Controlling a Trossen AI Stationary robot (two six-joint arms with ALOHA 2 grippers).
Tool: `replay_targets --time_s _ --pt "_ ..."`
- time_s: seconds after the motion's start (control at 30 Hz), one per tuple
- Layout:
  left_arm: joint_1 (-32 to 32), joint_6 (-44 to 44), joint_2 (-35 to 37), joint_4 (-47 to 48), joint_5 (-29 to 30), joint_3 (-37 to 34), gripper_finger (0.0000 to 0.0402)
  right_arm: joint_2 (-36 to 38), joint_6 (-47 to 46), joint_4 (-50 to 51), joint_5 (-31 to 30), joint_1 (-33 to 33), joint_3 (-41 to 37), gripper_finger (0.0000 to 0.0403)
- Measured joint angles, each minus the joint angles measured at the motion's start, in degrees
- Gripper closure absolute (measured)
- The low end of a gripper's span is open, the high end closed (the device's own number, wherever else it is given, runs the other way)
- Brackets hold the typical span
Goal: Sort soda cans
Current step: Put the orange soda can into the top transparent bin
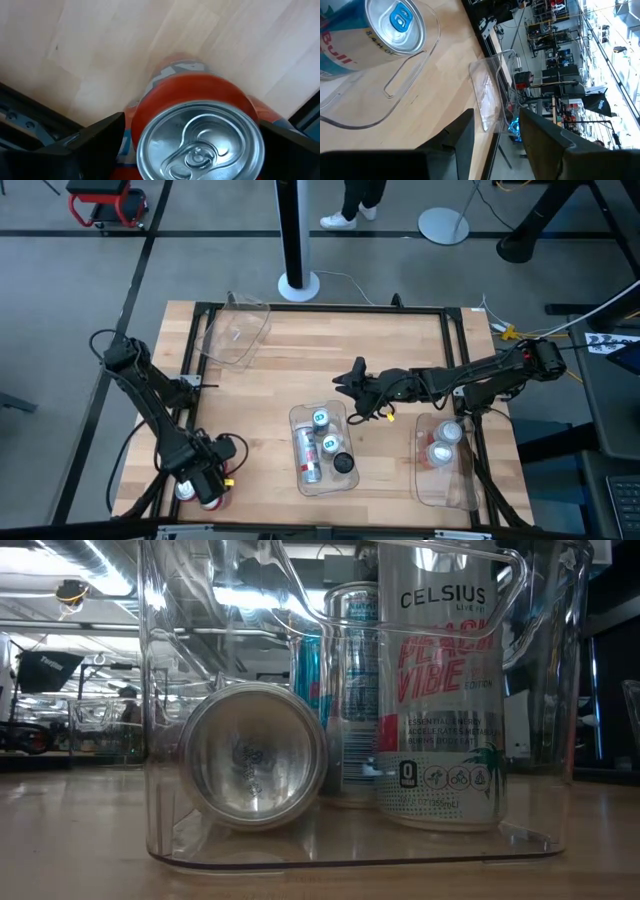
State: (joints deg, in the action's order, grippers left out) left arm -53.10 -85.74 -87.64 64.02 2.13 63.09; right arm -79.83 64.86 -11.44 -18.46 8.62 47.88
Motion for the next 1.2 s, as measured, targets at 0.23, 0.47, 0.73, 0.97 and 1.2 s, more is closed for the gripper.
replay_targets --time_s 0.23,0.47,0.73,0.97,1.2 --pt "0.01 0.68 0.0 0.06 2.39 0.0 0.0032 0.02 0.0 0.0 0.0 0.0 0.0 0.0249" --pt "0.0 0.91 0.0 -0.56 2.49 0.02 0.0089 0.02 0.0 0.0 0.0 0.0 0.0 0.0249" --pt "0.04 2.0 0.0 -0.51 2.53 0.07 0.0102 0.02 0.0 0.0 0.0 0.0 0.0 0.0249" --pt "2.91 5.29 0.04 -0.45 1.22 0.11 0.0102 0.02 0.11 0.0 0.0 0.0 0.0 0.0249" --pt "7.99 11.15 0.96 1.01 1.75 1.01 0.0103 0.02 0.13 0.35 0.0 0.0 0.0 0.0249"
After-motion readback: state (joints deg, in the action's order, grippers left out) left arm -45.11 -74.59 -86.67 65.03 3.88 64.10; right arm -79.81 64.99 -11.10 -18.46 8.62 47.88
